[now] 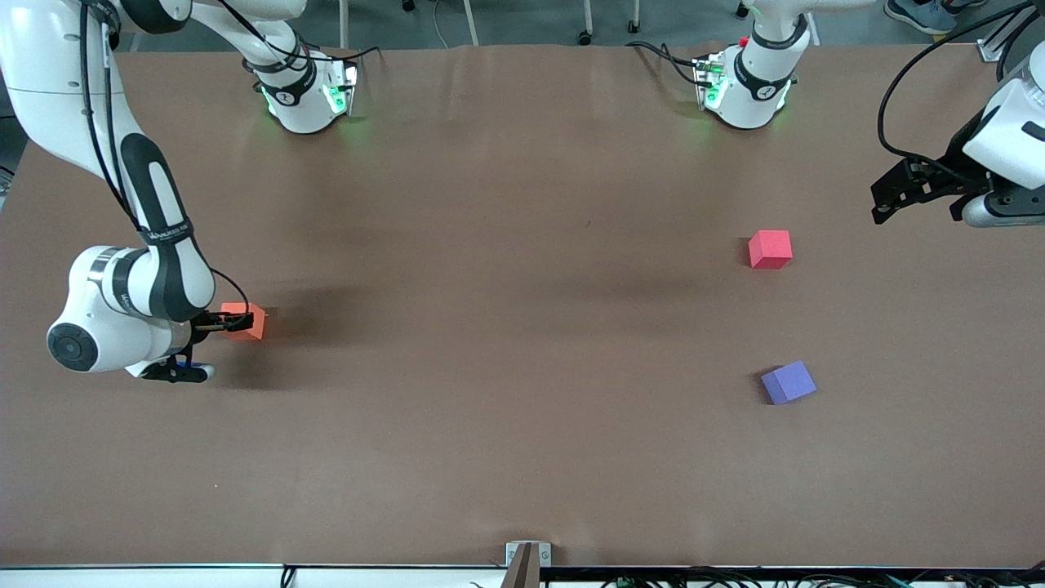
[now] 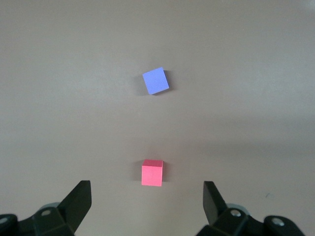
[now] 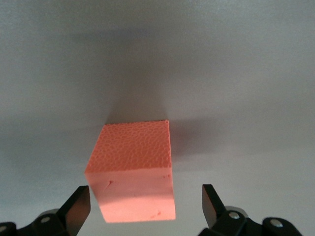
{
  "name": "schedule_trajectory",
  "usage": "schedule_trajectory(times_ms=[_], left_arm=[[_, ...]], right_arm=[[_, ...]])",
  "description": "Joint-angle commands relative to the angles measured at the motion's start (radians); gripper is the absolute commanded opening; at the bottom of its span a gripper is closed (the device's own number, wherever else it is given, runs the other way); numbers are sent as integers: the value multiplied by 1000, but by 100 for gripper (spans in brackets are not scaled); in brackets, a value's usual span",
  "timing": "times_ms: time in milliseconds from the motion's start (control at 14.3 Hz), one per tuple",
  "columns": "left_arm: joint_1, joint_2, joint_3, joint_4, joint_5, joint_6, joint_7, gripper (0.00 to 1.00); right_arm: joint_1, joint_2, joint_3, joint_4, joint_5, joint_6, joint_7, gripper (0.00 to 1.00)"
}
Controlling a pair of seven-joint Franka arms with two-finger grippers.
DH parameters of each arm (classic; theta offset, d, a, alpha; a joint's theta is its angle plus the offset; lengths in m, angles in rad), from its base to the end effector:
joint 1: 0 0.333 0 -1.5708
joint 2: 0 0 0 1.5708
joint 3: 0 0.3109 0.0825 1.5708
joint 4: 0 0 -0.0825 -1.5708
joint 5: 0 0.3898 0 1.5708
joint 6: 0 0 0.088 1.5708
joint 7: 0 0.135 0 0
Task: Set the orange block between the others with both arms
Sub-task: 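Lift the orange cube and carry it toward the table middle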
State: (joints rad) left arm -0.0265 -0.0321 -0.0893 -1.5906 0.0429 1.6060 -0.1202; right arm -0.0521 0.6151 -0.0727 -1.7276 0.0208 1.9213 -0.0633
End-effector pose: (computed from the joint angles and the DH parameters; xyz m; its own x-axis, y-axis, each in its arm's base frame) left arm 0.5524 -0.0593 0.6031 0.9986 0.0028 0.0525 0.0049 -0.9992 -0.0397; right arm 0.6046 -0.0726 0.1682 0.9107 -0.0627 -0.4082 -0.0682 -0.9977 0.0012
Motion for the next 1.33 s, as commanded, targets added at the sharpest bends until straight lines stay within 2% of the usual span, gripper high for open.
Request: schedule_trajectory(times_ms=[0, 70, 140, 210, 349, 489, 629, 839, 1118, 1258], left_arm=[[8, 1, -3, 12, -14, -14, -9, 100], [8, 1, -3, 12, -14, -14, -9, 100], [8, 1, -3, 12, -14, -14, -9, 100], [8, 1, -3, 12, -14, -14, -9, 100], [8, 0, -3, 8, -14, -14, -9, 100], [8, -2, -3, 8, -14, -14, -9, 100], [8, -2, -3, 8, -14, -14, -9, 100], [8, 0, -3, 8, -14, -14, -9, 100], [8, -2, -1, 8, -14, -14, -9, 100], [8, -2, -1, 8, -14, -14, -9, 100]], right_arm=[[-12, 18, 13, -6, 2, 21, -7, 96], [-11, 23, 13, -6, 2, 22, -7, 86], [-8, 23, 13, -4, 2, 18, -4, 66], [-3, 21, 13, -3, 4, 13, 6, 52], [-9, 18, 14, 6, 11, 5, 8, 43], [1, 11, 17, 45, 13, -33, 2, 39], [37, 12, 36, 164, 13, -134, 0, 39], [183, 14, 60, 318, 1, -234, -7, 39], [372, 20, 67, 368, 8, -217, -97, 39], [443, 44, 77, 376, 14, -136, -160, 40]])
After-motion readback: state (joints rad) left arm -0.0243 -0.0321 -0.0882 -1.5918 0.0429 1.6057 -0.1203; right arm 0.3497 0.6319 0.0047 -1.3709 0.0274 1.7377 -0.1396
